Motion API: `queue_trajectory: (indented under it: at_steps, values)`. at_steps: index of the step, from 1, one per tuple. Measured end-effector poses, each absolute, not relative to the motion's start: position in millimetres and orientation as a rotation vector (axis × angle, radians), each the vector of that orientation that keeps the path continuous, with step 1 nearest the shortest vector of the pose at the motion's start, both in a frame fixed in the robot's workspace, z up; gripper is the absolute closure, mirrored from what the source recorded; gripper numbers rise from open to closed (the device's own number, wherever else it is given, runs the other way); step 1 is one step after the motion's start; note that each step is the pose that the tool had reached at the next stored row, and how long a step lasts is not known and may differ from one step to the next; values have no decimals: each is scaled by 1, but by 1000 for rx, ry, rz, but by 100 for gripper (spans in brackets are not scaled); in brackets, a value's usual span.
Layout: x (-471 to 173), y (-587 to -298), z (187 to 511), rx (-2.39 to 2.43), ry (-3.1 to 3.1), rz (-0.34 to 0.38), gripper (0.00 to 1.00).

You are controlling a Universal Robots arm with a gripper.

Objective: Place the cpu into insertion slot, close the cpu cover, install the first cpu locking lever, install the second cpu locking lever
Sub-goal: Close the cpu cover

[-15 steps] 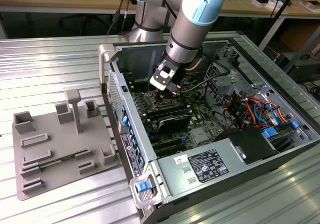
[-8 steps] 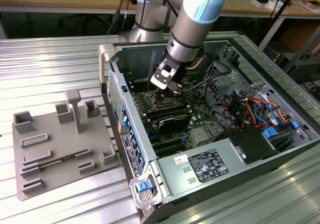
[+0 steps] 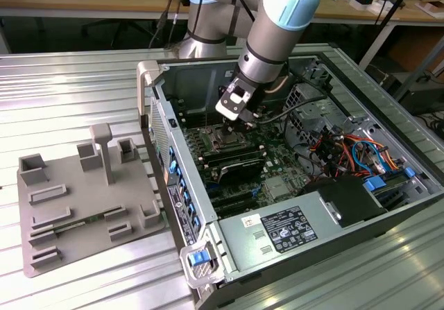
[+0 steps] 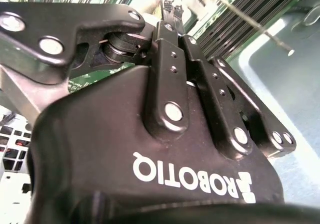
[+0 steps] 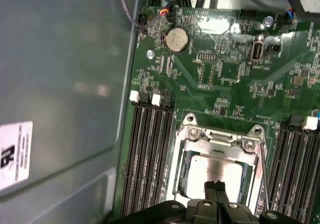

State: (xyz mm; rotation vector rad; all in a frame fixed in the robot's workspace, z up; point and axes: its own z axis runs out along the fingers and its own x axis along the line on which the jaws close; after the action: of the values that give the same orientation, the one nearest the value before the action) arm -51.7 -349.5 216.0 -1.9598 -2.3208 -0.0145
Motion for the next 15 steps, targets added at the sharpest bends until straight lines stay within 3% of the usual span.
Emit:
queue_trajectory:
  at_steps: [15]
  values:
    - [-38,-349,230,-1949,-2309,-27,89]
